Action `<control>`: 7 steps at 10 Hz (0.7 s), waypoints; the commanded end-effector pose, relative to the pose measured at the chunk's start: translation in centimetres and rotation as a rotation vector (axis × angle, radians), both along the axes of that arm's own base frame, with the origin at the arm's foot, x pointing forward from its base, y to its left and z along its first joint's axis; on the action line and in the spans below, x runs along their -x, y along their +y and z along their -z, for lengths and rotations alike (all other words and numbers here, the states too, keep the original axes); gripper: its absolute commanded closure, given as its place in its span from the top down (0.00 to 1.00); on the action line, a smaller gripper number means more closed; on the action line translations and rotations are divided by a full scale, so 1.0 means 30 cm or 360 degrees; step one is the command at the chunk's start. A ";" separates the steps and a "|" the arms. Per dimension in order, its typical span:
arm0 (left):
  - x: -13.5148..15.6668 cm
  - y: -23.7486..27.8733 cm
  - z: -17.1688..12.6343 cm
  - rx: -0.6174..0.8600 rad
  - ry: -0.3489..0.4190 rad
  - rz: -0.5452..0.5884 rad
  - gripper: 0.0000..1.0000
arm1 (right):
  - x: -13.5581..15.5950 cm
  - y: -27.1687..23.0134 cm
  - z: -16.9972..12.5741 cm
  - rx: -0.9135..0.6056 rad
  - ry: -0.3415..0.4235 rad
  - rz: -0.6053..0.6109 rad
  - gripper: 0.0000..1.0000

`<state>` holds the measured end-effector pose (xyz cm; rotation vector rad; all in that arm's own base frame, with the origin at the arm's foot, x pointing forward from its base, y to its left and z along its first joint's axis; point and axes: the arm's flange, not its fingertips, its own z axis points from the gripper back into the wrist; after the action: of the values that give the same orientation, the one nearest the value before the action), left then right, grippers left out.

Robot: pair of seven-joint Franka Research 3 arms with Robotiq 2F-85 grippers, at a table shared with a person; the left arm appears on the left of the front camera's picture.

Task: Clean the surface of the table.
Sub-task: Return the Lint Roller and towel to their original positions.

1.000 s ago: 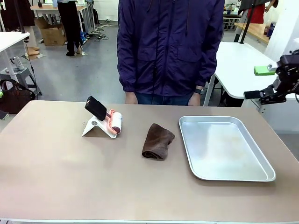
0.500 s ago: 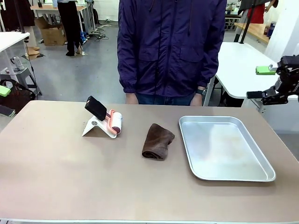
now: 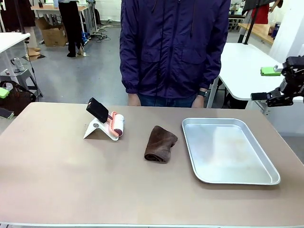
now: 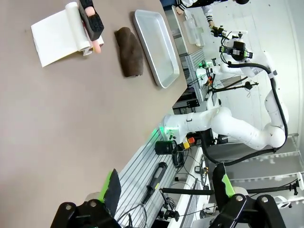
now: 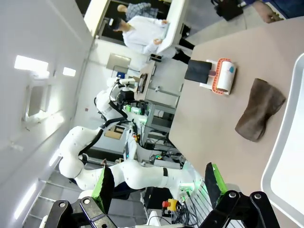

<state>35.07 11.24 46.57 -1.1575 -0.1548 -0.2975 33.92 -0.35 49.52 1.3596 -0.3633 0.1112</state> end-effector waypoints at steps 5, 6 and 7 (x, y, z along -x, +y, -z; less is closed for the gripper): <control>0.005 0.002 0.001 0.0000 -0.0012 0.0017 1.00 | 0.006 -0.002 -0.007 0.0002 -0.0012 -0.0008 1.00; 0.005 0.002 0.001 0.0000 -0.0012 0.0017 1.00 | 0.006 -0.002 -0.007 0.0002 -0.0012 -0.0008 1.00; 0.005 0.002 0.001 0.0000 -0.0012 0.0017 1.00 | 0.006 -0.002 -0.007 0.0002 -0.0012 -0.0008 1.00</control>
<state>35.07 11.23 46.57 -1.1574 -0.1547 -0.2977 33.91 -0.41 49.52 1.3591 -0.3641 0.1097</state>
